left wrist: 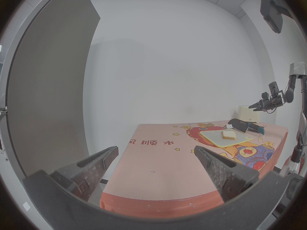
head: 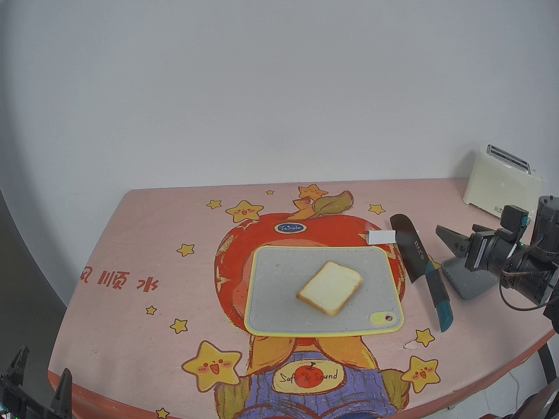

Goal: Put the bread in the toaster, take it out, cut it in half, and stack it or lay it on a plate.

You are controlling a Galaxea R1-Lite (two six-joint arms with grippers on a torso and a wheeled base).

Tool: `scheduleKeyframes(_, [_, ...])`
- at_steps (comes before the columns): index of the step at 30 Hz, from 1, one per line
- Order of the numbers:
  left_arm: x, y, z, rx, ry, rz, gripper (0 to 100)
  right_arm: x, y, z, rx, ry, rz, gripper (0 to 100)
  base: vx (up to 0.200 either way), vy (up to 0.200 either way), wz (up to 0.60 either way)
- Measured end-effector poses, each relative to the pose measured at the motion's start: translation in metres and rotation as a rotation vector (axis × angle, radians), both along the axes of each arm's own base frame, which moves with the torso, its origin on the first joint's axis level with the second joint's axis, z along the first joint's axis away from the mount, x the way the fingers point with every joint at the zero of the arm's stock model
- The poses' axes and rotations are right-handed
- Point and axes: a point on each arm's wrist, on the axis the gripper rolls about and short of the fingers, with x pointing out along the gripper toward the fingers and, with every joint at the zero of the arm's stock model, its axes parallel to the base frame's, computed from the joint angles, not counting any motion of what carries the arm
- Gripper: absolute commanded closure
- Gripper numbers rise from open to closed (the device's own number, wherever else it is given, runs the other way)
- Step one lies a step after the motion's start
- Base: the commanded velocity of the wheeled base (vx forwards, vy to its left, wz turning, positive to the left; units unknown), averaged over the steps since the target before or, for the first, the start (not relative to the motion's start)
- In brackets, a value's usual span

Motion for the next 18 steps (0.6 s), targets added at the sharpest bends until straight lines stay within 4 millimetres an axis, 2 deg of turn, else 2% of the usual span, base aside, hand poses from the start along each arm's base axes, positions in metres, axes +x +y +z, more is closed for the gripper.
scheduleKeyframes(7, [0.000, 0.000, 0.000, 0.000, 0.000, 0.000, 0, -0.007, 0.009, -0.006, 0.031, 0.080, 0.042, 0, 0.000, 0.000, 0.00])
scheduleKeyframes(18, [0.000, 0.000, 0.000, 0.001, 0.000, 0.000, 0, -0.002, 0.016, -0.023, 0.014, 0.156, 0.050, 0, 0.000, 0.000, 0.00])
